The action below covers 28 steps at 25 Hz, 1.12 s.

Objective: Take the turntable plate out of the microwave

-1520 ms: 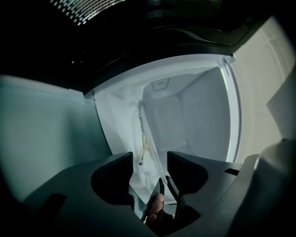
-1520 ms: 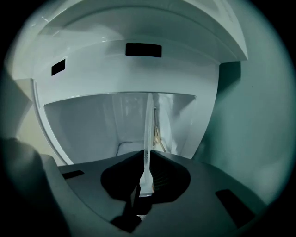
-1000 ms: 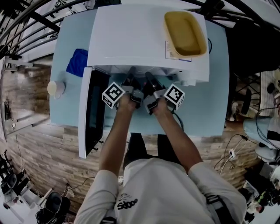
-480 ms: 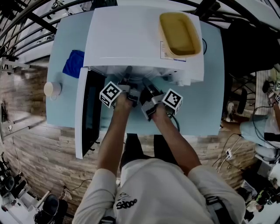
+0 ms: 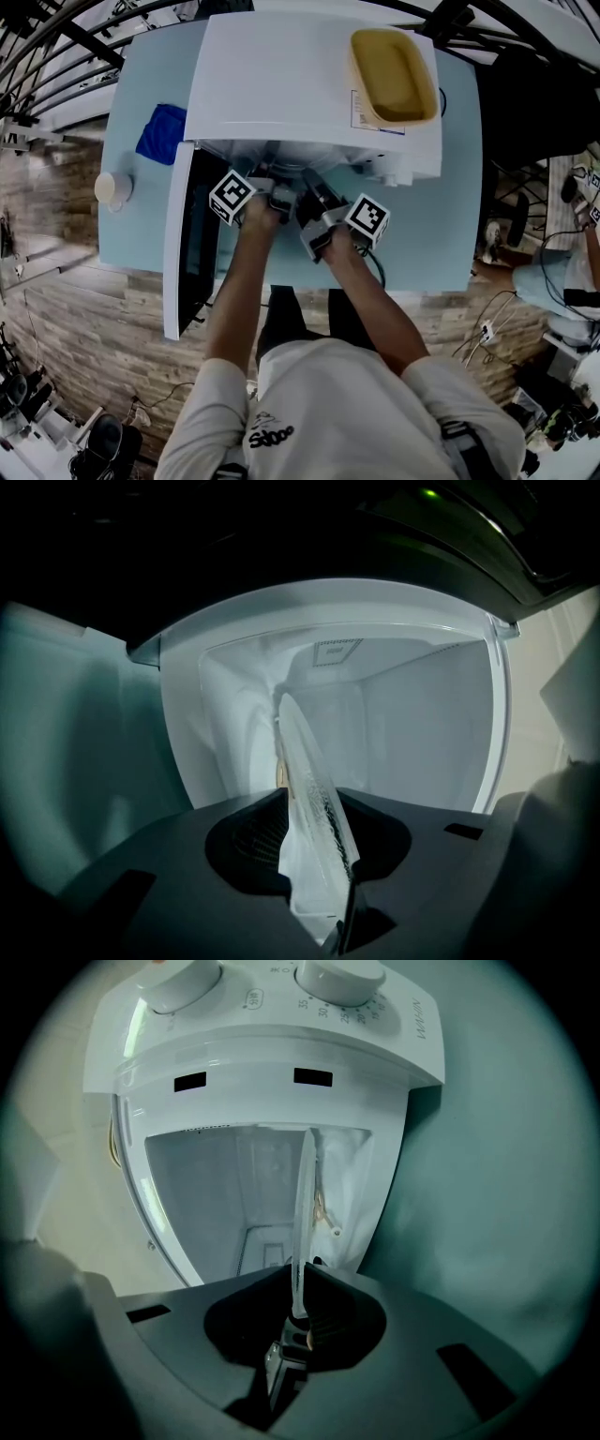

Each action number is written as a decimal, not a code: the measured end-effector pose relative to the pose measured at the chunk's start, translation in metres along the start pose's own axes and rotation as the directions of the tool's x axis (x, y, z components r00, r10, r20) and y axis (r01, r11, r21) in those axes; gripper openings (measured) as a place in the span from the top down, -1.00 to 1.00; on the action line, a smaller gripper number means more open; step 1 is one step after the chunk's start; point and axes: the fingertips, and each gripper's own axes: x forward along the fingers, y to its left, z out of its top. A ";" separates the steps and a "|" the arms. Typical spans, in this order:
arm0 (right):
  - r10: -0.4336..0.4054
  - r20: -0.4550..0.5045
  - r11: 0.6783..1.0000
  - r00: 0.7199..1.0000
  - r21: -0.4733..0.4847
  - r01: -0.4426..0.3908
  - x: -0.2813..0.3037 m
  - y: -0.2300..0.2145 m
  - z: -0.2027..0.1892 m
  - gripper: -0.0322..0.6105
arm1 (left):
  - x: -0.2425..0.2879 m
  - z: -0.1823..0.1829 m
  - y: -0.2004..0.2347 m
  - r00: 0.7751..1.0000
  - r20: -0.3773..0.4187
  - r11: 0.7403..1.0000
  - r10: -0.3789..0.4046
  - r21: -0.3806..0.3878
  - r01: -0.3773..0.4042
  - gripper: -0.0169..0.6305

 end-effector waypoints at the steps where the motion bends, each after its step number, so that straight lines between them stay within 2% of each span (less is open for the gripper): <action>1: -0.002 -0.003 1.000 1.000 -0.004 0.002 0.000 -0.002 0.000 0.81 | 0.000 0.000 0.001 1.000 -0.004 1.000 0.003 -0.008 -0.003 0.57; 2: -0.007 -0.006 1.000 1.000 -0.006 0.007 0.001 -0.004 0.000 0.81 | 0.001 -0.001 0.003 1.000 -0.010 1.000 0.006 -0.020 -0.006 0.75; 6: -0.057 -0.026 0.998 0.998 -0.013 0.057 0.000 -0.018 0.001 0.83 | -0.001 -0.004 0.010 1.000 -0.016 0.994 0.023 -0.106 -0.024 0.82; 8: -0.075 -0.034 0.997 0.997 -0.030 0.074 0.002 -0.025 0.003 0.82 | -0.002 -0.006 0.011 0.999 -0.024 0.994 0.028 -0.104 -0.030 0.83; 10: -0.063 -0.040 0.997 0.997 -0.054 0.061 0.006 -0.027 0.007 0.61 | -0.003 -0.008 0.012 0.999 -0.034 0.995 0.029 -0.090 -0.032 0.83; 12: -0.052 -0.043 0.996 0.998 -0.077 0.049 0.012 -0.025 0.012 0.57 | -0.006 -0.011 0.011 0.999 -0.034 0.994 0.022 -0.106 -0.026 0.83; 17: -0.033 -0.029 0.997 0.999 -0.068 0.031 0.022 -0.028 0.022 0.58 | -0.016 -0.021 0.008 0.999 -0.040 0.993 0.021 -0.114 -0.026 0.83; 20: -0.013 -0.017 0.999 1.000 -0.046 0.012 0.023 -0.029 0.022 0.77 | -0.024 -0.024 0.007 0.999 -0.040 0.993 0.027 -0.115 -0.032 0.83; 24: 0.025 -0.008 1.000 1.000 0.013 -0.025 0.016 -0.028 0.013 0.83 | -0.035 -0.027 0.013 0.998 -0.042 0.990 0.040 -0.132 -0.045 0.83; 28: 0.010 -0.010 1.000 1.000 -0.019 -0.010 0.006 -0.029 0.004 0.83 | -0.038 -0.031 0.013 0.997 -0.079 0.997 0.025 -0.069 -0.031 0.82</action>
